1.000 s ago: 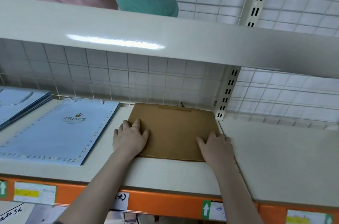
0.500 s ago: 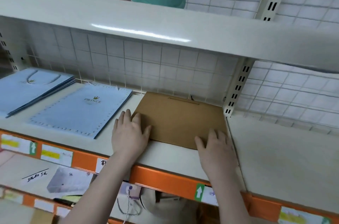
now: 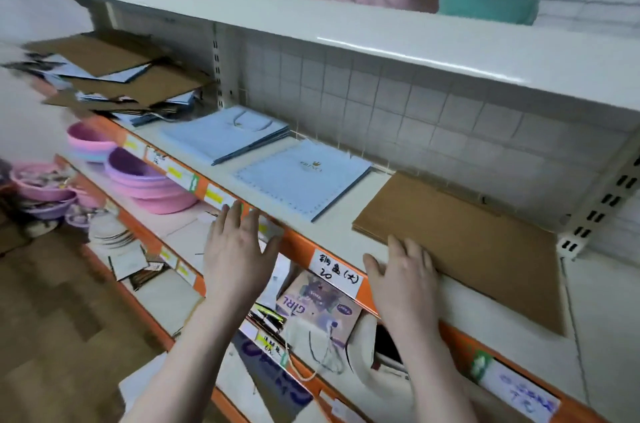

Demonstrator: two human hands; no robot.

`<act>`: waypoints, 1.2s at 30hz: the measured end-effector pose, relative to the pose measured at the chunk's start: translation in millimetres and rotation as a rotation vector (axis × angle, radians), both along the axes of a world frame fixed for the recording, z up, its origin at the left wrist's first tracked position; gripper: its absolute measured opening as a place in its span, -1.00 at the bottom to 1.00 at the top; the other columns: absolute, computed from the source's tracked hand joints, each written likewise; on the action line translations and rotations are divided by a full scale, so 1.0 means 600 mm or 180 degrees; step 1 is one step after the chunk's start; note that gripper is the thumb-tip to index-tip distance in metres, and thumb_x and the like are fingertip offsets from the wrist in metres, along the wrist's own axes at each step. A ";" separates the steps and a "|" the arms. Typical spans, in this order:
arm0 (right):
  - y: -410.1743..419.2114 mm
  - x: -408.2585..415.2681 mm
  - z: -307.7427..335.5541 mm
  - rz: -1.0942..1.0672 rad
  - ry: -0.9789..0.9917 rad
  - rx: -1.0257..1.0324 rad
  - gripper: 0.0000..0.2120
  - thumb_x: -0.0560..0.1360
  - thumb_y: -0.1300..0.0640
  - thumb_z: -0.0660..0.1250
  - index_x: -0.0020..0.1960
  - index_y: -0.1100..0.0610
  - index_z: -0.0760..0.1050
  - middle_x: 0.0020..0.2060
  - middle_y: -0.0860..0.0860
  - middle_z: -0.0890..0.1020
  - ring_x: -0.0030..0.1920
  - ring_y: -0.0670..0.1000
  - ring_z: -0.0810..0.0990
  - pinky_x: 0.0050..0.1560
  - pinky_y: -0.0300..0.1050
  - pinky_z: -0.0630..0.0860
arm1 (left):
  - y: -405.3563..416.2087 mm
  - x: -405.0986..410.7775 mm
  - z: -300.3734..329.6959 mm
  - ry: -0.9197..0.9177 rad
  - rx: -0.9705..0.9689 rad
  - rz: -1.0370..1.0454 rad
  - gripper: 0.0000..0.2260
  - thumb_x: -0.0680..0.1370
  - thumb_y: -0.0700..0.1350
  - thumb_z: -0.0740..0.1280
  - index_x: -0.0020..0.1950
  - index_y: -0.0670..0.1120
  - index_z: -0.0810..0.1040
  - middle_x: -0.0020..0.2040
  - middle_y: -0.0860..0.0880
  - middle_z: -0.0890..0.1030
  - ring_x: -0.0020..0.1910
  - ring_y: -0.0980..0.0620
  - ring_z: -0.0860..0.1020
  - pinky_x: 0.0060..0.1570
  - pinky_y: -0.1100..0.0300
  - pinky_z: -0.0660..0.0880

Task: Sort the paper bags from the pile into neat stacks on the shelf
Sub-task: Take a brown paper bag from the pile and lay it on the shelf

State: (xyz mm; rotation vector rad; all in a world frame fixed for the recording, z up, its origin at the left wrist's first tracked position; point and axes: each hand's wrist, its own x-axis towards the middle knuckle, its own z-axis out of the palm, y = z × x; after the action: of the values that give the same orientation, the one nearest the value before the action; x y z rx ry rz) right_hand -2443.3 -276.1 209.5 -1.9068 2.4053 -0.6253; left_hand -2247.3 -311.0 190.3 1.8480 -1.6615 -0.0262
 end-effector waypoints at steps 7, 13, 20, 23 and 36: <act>-0.014 0.162 0.025 0.0418 0.0226 -0.0090 -0.45 0.59 -0.14 0.08 0.48 0.11 0.20 0.41 0.10 0.30 0.41 0.09 0.23 0.37 -0.09 0.17 | 0.021 0.169 0.010 0.0126 -0.0340 0.0283 -0.57 0.44 -0.05 0.42 0.24 -0.24 0.51 0.29 -0.29 0.46 0.32 -0.29 0.37 0.27 -0.13 0.32; -0.029 0.353 0.027 0.0582 0.0237 -0.0114 -0.49 0.59 -0.13 0.09 0.45 0.11 0.25 0.35 0.09 0.36 0.35 0.08 0.30 0.29 -0.09 0.24 | 0.037 0.381 0.010 -0.0035 -0.0297 0.0570 -0.56 0.42 -0.06 0.43 0.21 -0.27 0.53 0.25 -0.35 0.47 0.28 -0.35 0.40 0.25 -0.16 0.35; -0.054 0.545 0.030 0.0759 0.0153 -0.0176 -0.51 0.58 -0.11 0.14 0.41 0.13 0.30 0.33 0.12 0.38 0.34 0.10 0.30 0.28 -0.07 0.24 | 0.043 0.577 0.025 -0.0358 -0.0291 0.0759 -0.54 0.33 -0.10 0.53 0.15 -0.26 0.56 0.19 -0.36 0.52 0.22 -0.35 0.45 0.21 -0.16 0.40; -0.079 0.612 0.036 0.0907 0.0103 -0.0248 -0.48 0.58 -0.09 0.16 0.44 0.15 0.26 0.33 0.12 0.38 0.35 0.11 0.28 0.30 -0.07 0.23 | 0.029 0.645 0.036 -0.0312 -0.0322 0.0809 -0.53 0.36 -0.12 0.50 0.21 -0.26 0.53 0.26 -0.34 0.48 0.30 -0.34 0.39 0.28 -0.14 0.33; -0.357 0.828 0.038 0.0989 -0.0344 -0.0598 -0.49 0.55 -0.04 0.22 0.42 0.17 0.31 0.32 0.16 0.41 0.31 0.15 0.33 0.26 -0.03 0.25 | -0.211 0.855 0.069 -0.0514 -0.0210 0.0804 -0.51 0.49 -0.03 0.37 0.37 -0.19 0.41 0.34 -0.24 0.43 0.32 -0.24 0.38 0.29 -0.05 0.32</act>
State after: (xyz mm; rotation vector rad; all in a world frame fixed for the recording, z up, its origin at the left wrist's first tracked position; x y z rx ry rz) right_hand -1946.8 -490.2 232.4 -2.1908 1.9895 -0.9299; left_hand -1734.5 -437.8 231.9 2.0401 -1.5009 0.2880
